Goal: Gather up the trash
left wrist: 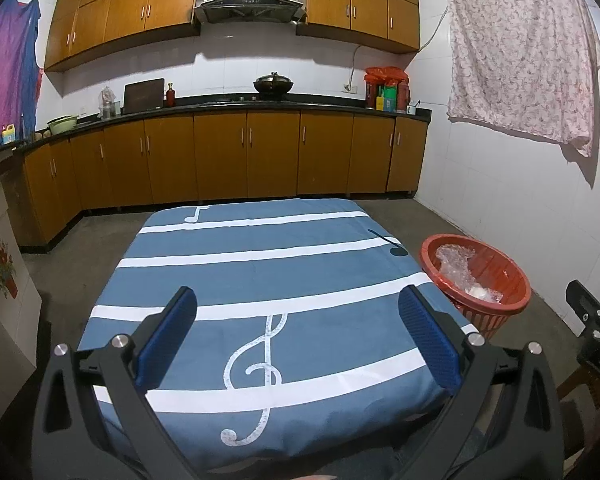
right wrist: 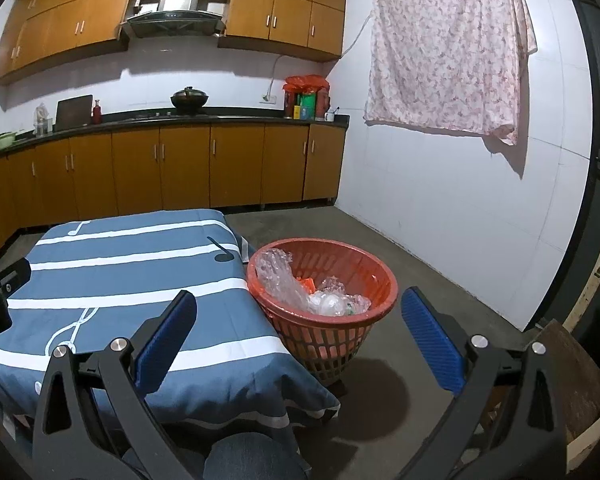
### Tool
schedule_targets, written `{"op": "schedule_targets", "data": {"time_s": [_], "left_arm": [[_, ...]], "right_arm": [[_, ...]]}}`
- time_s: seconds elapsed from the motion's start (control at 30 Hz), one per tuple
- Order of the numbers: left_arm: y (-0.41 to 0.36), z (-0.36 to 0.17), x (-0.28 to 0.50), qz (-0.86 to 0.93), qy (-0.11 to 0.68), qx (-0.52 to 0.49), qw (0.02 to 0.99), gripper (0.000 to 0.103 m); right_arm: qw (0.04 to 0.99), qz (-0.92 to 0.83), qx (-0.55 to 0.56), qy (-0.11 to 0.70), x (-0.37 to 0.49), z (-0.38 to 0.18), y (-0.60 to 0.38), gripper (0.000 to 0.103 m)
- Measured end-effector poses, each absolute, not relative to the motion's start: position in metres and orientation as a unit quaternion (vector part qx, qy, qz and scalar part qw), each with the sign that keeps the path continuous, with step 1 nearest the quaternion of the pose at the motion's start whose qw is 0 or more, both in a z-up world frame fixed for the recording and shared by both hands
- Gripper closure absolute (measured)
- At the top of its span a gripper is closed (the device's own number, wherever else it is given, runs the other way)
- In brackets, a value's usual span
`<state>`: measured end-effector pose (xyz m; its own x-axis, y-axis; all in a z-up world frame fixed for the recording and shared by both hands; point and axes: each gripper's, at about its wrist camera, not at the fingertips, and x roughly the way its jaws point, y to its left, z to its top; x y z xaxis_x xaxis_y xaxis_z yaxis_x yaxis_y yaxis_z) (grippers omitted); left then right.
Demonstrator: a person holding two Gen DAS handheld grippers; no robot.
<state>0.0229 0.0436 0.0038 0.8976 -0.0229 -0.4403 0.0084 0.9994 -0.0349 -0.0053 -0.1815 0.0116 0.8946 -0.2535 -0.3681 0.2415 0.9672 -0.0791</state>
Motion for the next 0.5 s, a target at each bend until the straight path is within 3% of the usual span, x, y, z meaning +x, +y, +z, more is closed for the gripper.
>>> {"op": "schedule_targets", "data": {"time_s": [0.5], "left_arm": [[0.0377, 0.0041, 0.0204, -0.008, 0.222, -0.011, 0.975, 0.004]], "right_arm": [[0.972, -0.130, -0.010, 0.193, -0.0052, 0.0103, -0.1854, 0.002]]}}
